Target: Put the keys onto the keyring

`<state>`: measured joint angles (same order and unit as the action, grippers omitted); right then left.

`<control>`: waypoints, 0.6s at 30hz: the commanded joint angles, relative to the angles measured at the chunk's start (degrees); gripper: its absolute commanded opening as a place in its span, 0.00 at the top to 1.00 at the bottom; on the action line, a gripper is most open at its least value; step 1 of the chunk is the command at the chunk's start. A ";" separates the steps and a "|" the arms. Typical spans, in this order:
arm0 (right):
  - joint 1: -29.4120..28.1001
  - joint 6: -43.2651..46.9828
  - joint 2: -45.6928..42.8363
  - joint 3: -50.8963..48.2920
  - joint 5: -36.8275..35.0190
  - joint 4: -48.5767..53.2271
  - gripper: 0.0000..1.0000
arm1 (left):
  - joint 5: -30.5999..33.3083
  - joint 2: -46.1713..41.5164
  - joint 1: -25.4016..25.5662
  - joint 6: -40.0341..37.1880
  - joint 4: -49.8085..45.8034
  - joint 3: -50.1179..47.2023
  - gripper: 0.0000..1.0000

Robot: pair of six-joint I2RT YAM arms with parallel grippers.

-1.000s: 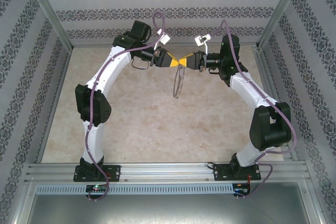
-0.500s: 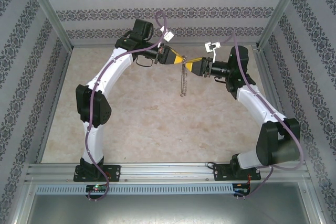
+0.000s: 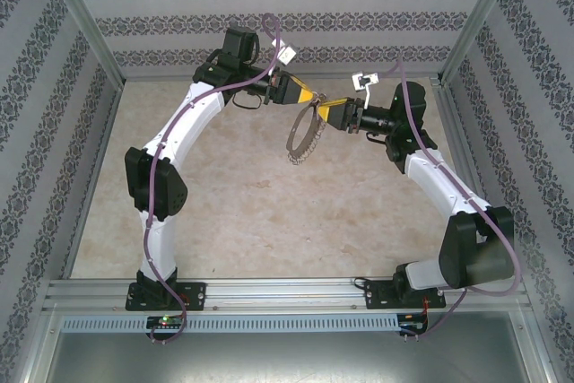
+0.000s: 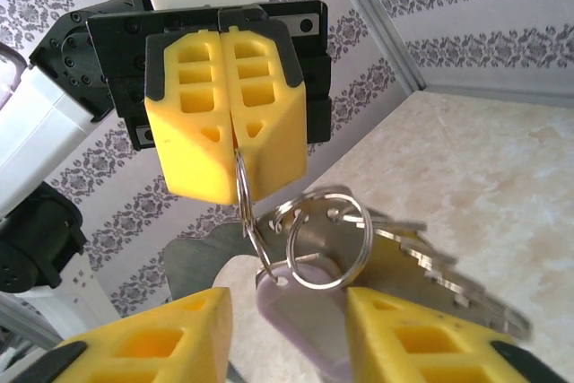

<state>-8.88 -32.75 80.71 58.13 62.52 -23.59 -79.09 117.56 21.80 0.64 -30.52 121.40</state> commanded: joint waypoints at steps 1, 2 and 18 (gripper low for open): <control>-0.61 1.00 -0.55 0.86 -1.58 -2.21 0.59 | -2.02 -2.77 0.80 0.50 2.57 -0.24 1.00; -0.52 1.02 -0.48 1.04 -1.76 -2.17 0.59 | -2.12 -2.77 0.85 0.50 2.51 -0.20 1.00; -1.74 1.96 0.69 2.40 -0.15 -1.32 0.97 | 0.92 -3.61 1.19 3.53 6.50 -2.31 1.00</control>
<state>-9.89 -32.49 81.58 59.99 61.93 -23.79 -77.76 117.38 22.37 1.58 -29.28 120.38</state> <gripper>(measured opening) 0.056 0.053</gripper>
